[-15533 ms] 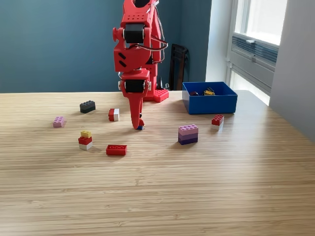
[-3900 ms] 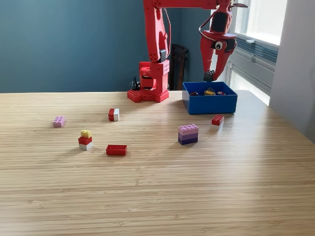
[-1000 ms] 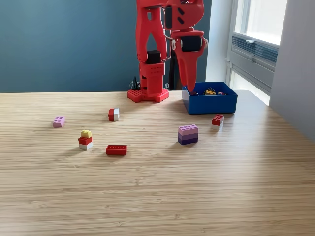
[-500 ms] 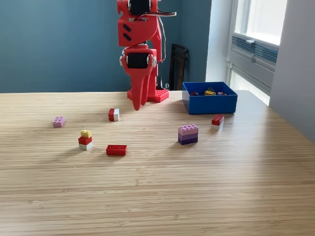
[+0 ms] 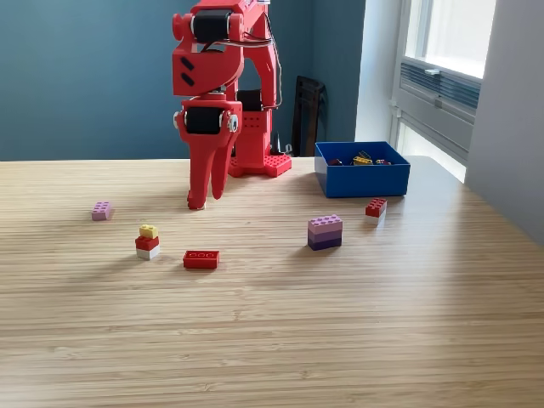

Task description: Grasp a lego block and put it in the bin.

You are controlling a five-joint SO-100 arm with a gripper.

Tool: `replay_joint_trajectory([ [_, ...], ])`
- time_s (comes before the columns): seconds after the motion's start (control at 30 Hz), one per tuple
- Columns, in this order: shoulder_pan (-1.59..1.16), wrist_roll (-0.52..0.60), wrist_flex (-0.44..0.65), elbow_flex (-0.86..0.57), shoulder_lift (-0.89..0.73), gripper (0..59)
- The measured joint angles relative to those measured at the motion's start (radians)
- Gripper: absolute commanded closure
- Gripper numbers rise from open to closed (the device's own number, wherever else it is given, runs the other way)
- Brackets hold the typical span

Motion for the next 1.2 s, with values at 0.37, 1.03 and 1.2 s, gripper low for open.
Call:
replay_joint_trajectory([
  [0.37,0.012,-0.026,0.055,-0.253,-0.253,27.6],
  [1.03,0.012,0.003,0.285,-0.704,-0.637,30.8],
  [1.2,0.012,0.012,0.295,-0.761,-0.695,31.1],
])
